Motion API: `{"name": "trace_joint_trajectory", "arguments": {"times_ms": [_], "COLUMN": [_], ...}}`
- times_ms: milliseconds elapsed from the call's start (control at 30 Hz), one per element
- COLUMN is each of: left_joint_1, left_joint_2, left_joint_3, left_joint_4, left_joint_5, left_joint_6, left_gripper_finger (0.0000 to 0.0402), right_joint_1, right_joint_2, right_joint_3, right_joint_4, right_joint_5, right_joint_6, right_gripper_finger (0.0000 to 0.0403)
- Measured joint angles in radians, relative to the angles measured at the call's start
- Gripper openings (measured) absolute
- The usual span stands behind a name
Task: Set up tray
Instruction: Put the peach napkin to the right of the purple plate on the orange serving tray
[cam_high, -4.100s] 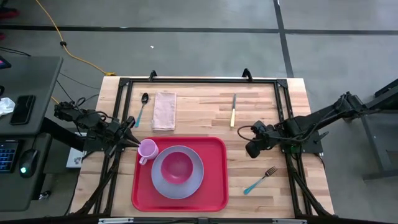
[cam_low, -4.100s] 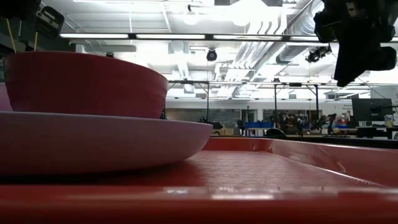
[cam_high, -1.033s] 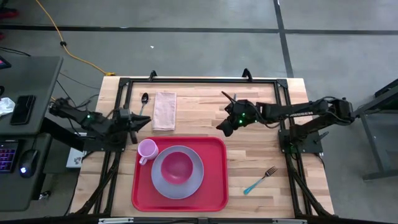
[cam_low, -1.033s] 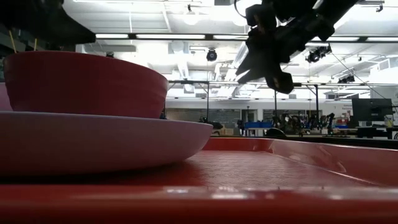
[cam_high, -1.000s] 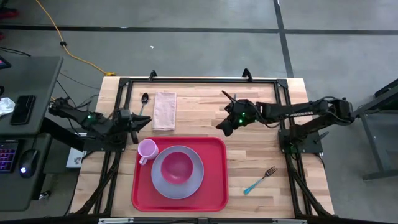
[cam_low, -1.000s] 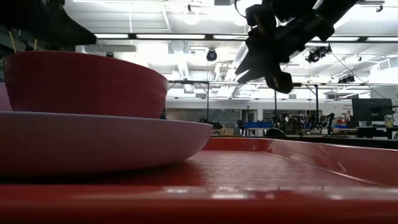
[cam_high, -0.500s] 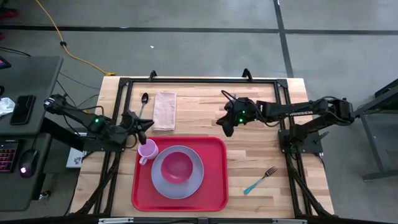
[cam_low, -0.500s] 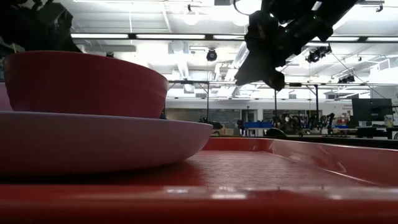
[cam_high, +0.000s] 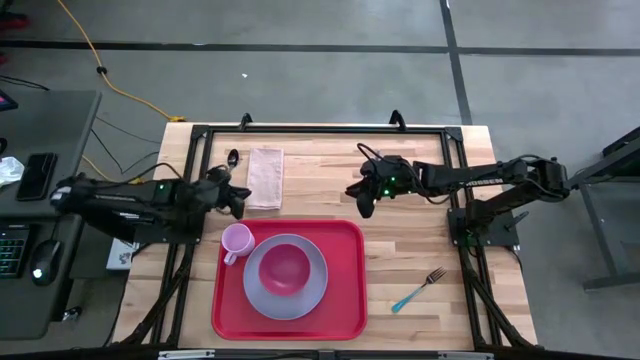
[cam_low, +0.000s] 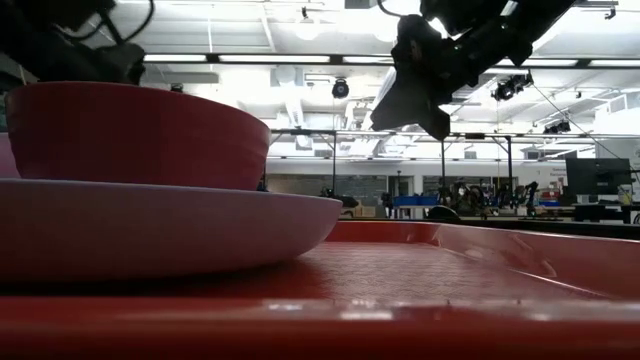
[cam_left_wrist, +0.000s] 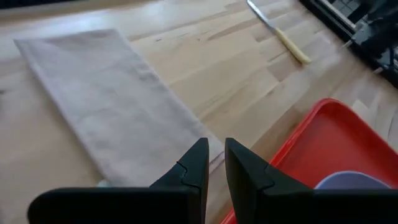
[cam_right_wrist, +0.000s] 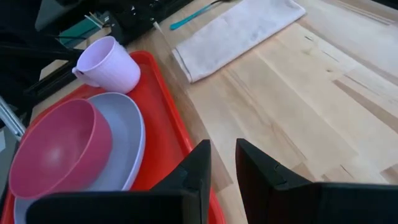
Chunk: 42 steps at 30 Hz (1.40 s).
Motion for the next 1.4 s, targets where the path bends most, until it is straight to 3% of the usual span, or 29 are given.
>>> {"name": "trace_joint_trajectory", "arguments": {"times_ms": [300, 500, 667, 867, 1100, 1400], "left_joint_1": [0.345, 0.493, 0.552, 0.561, 0.561, 0.561], "left_joint_2": [0.167, 0.334, 0.441, 0.512, 0.518, 0.518], "left_joint_3": [0.0, 0.025, 0.098, 0.198, 0.24, 0.24], "left_joint_4": [0.179, 0.217, 0.223, 0.225, 0.234, 0.165], "left_joint_5": [0.372, 0.536, 0.59, 0.586, 0.584, 0.634], "left_joint_6": [0.096, 0.13, 0.208, 0.272, 0.305, 0.233], "left_gripper_finger": [0.0085, 0.0085, 0.0085, 0.0085, 0.0085, 0.0085], "right_joint_1": [0.0, 0.0, 0.0, 0.0, 0.0, 0.0], "right_joint_2": [0.0, 0.0, 0.0, 0.0, 0.0, 0.0], "right_joint_3": [0.0, 0.0, 0.0, 0.0, 0.0, 0.0], "right_joint_4": [0.0, 0.0, -0.001, -0.002, -0.004, -0.004], "right_joint_5": [0.0, -0.003, -0.003, -0.004, -0.005, -0.005], "right_joint_6": [0.0, 0.0, 0.0, 0.0, 0.0, 0.0], "right_gripper_finger": [0.0053, 0.0053, 0.0053, 0.0053, 0.0053, 0.0053]}}
